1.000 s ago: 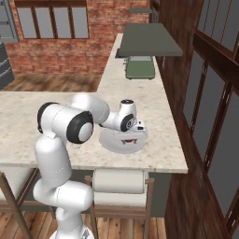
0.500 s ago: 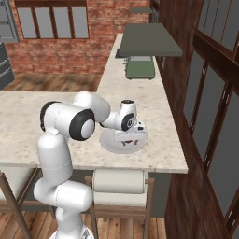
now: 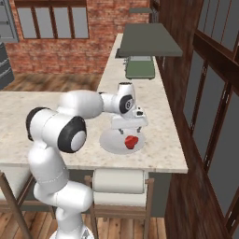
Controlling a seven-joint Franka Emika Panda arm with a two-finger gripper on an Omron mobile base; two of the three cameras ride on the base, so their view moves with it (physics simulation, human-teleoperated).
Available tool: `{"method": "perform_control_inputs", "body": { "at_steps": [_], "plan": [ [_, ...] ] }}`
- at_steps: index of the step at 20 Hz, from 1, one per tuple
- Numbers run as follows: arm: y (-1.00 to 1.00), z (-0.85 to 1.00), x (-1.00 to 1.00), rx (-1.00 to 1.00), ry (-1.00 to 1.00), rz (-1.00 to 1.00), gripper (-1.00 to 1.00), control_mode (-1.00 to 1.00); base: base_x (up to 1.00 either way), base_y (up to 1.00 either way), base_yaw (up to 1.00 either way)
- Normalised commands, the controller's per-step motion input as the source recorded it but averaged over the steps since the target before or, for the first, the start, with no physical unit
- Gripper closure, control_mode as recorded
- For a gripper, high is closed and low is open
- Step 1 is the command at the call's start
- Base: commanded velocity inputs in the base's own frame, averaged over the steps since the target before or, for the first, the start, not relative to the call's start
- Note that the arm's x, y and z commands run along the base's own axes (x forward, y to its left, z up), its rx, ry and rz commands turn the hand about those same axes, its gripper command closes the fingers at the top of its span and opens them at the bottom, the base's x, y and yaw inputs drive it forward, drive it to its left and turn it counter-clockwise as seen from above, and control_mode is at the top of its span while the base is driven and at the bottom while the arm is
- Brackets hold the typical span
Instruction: Take the cheese, steak, and garlic from the fridge and place them on the plate on the dining counter to create an appetizer plate.
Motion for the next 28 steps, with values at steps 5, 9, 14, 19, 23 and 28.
{"method": "perform_control_inputs", "body": {
  "at_steps": [5, 9, 14, 19, 23, 28],
  "plan": [
    [0.44, 0.69, -0.91, -0.09, -0.01, 0.0, -1.0, -1.0, 0.0, 0.0, 0.0],
    [0.44, 0.8, -0.98, 0.03, -0.09, -0.04, -1.0, -1.0, 0.0, 0.0, 0.0],
    [0.68, 0.88, -1.0, 0.21, -0.35, -0.17, -1.0, -1.0, 0.0, 0.0, 0.0],
    [0.79, 0.63, -1.0, 0.27, -0.51, -0.21, -1.0, -1.0, 0.0, 0.0, 0.0],
    [0.11, 0.4, -1.0, 0.06, -0.42, -0.1, -1.0, -1.0, 0.0, 0.0, 0.0],
    [0.0, 0.43, -0.93, -0.09, -0.15, -0.04, -1.0, -1.0, 0.0, 0.0, 0.0]
  ]
}}
